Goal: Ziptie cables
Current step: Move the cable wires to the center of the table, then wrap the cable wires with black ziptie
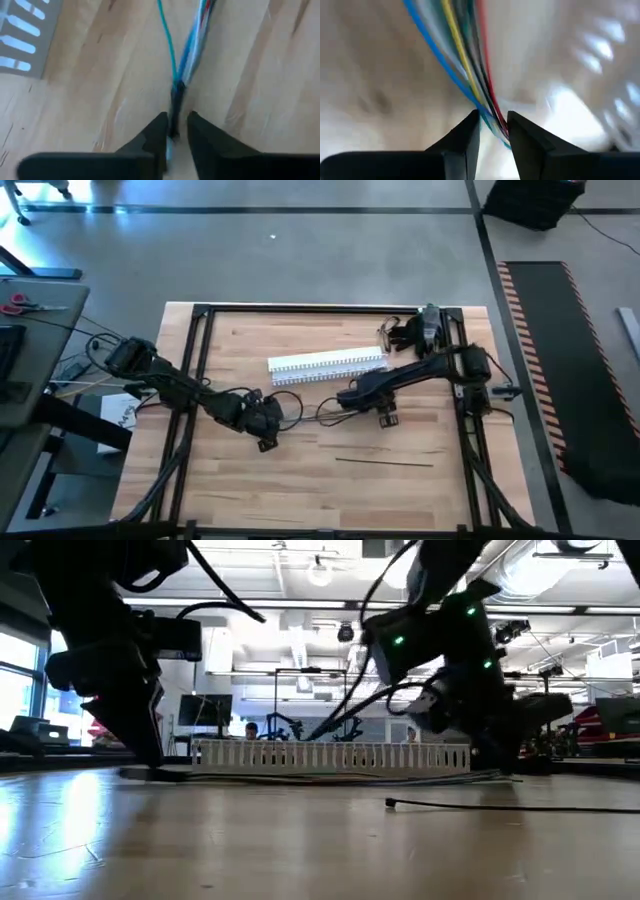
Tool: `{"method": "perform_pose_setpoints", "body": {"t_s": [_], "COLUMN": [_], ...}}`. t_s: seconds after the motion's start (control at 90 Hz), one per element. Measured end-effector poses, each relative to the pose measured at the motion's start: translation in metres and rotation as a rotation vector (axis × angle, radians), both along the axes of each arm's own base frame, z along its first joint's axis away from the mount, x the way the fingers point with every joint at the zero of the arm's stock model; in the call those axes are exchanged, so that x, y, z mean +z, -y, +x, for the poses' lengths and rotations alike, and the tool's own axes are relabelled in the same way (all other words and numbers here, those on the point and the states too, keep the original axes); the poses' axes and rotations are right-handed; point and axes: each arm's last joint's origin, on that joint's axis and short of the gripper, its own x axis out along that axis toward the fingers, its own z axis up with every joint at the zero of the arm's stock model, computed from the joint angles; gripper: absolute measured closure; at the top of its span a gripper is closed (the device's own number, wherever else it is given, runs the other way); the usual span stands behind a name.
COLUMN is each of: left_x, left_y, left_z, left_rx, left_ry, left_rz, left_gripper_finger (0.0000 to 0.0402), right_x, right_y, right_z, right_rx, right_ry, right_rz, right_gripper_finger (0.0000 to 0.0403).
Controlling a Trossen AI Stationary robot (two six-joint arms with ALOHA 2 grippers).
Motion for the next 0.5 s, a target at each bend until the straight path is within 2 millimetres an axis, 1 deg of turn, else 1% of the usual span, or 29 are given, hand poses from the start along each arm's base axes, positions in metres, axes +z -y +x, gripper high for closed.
{"method": "perform_pose_setpoints", "body": {"t_s": [0.144, 0.2, 0.267, 0.344, 0.411, 0.456, 0.5], "left_x": [0.000, 0.000, 0.002, 0.006, 0.012, 0.016, 0.019], "left_y": [0.000, 0.000, 0.001, 0.002, 0.005, 0.006, 0.009], "left_z": [0.000, 0.000, 0.000, 0.002, 0.003, 0.004, 0.005], "left_rx": [-0.001, -0.004, -0.006, -0.009, -0.015, -0.018, -0.023], "left_ry": [-0.003, -0.010, -0.015, -0.024, -0.035, -0.037, -0.039], "left_rz": [-0.005, -0.014, -0.022, -0.019, -0.009, 0.001, 0.012], "left_gripper_finger": [0.0250, 0.0236, 0.0228, 0.0226, 0.0226, 0.0225, 0.0225], "right_x": [0.028, 0.039, 0.050, 0.055, 0.056, 0.054, 0.048], "right_y": [-0.003, -0.006, -0.010, -0.018, -0.029, -0.037, -0.045], "right_z": [-0.017, -0.024, -0.031, -0.037, -0.038, -0.040, -0.040], "right_rx": [-0.062, -0.076, -0.096, -0.115, -0.114, -0.105, -0.087], "right_ry": [0.124, 0.183, 0.255, 0.345, 0.468, 0.541, 0.605], "right_rz": [-0.045, -0.059, -0.058, -0.036, 0.036, 0.102, 0.179], "right_gripper_finger": [0.0317, 0.0317, 0.0317, 0.0317, 0.0317, 0.0317, 0.0317]}}
